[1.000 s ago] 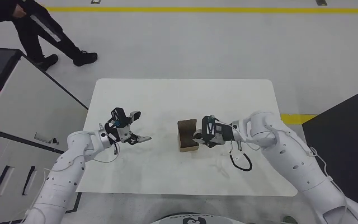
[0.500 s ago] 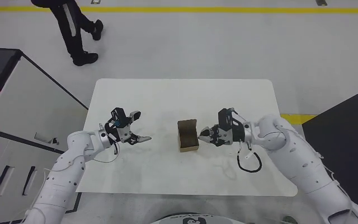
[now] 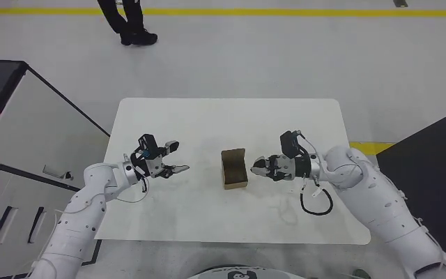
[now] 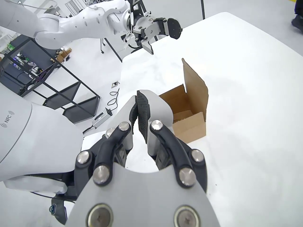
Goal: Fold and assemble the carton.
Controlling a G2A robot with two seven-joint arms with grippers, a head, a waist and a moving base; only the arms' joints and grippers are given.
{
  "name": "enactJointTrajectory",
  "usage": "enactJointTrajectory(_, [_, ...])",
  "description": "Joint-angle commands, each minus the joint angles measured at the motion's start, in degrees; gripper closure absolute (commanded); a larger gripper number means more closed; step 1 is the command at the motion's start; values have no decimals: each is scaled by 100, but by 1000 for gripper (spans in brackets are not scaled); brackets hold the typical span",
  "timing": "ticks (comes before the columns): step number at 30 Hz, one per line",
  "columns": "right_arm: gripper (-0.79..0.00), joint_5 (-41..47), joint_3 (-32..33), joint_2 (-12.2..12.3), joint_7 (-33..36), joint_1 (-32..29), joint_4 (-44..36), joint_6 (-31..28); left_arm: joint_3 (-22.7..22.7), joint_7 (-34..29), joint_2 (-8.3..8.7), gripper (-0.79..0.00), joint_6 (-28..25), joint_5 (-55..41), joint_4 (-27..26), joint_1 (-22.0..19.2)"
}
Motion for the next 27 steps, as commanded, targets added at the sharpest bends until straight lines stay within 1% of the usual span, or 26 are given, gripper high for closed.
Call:
enactJointTrajectory(1, [0,-21,6,-1,-33,-19,7,76,33,-46,-10,0,85,-69,-21,33])
enactJointTrajectory(5, [0,-108,106,16,-203,-136,153,215,215,-261,-33,0,20,-201,-102,52])
enactJointTrajectory(13, [0,-224,181,27,-376,-243,484,361,958,-624,-162,0,23,-318,-227,-163])
enactJointTrajectory(14, [0,-224,181,27,-376,-243,484,361,1005,-687,-171,0,126,-234,-257,-205])
enactJointTrajectory(19, [0,-224,181,27,-376,-243,484,361,1005,-687,-171,0,126,-234,-257,-205])
enactJointTrajectory(21, [0,-319,140,15,-388,-261,452,505,1000,-675,-175,0,219,-294,-275,-178])
enactJointTrajectory(23, [0,-431,32,-19,-409,-236,436,654,1029,-679,-175,0,186,-328,-340,-161])
enactJointTrajectory(27, [0,-508,-197,-104,-475,-85,563,780,1269,-743,-216,0,224,-315,-390,-196])
